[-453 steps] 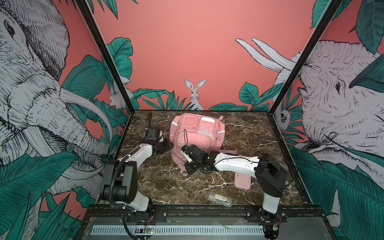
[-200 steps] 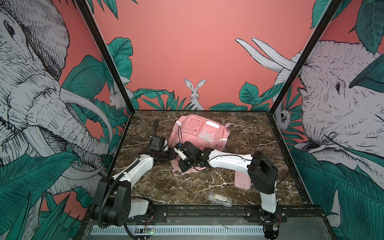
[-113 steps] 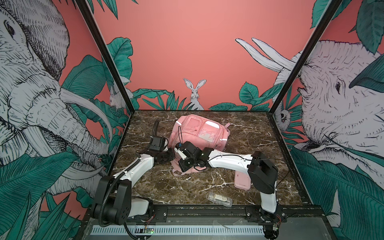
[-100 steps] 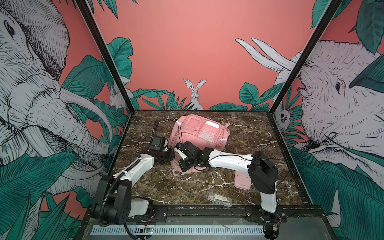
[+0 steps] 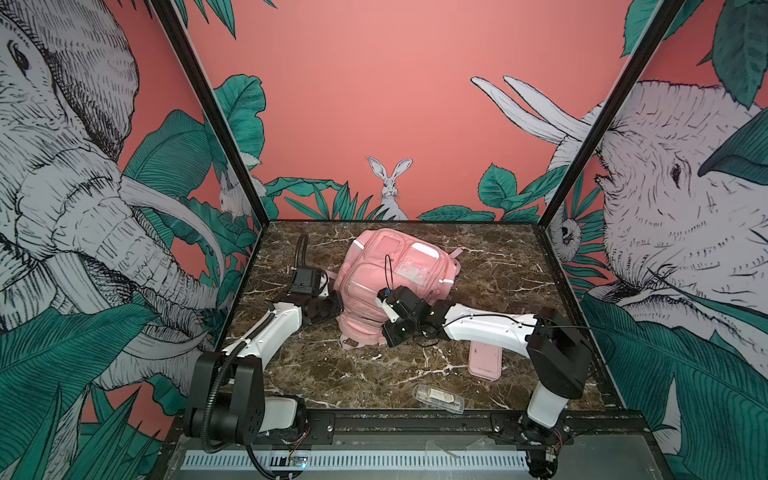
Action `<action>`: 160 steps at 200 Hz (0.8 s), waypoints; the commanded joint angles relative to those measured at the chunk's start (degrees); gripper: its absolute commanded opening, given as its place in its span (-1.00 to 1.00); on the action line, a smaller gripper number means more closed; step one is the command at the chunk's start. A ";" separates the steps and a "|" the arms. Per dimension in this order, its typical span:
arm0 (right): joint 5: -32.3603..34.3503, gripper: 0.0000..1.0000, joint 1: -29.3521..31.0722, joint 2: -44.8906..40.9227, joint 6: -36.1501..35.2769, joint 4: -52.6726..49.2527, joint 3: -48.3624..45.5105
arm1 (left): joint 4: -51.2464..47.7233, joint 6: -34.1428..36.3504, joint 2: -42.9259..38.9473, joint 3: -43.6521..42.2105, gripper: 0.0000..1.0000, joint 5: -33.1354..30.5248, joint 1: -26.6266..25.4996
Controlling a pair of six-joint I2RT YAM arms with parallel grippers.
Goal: Pack the student bag
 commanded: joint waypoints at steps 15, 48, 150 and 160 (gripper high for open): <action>1.92 -1.00 -2.48 -4.89 -0.73 -3.90 -3.89 | 0.67 2.43 0.91 2.72 -1.00 -2.55 2.60; 2.97 -1.00 -5.05 -7.69 -2.17 -5.75 -6.22 | 0.54 2.99 1.14 2.96 -1.00 -2.55 3.84; 6.11 -1.00 -17.01 -8.65 -6.73 -10.27 -9.14 | -0.55 4.39 -0.38 2.27 -1.00 -1.69 7.09; 6.32 -1.00 -18.21 -7.13 -7.04 -10.64 -9.00 | -0.64 4.43 -0.44 2.23 -1.00 -1.67 7.13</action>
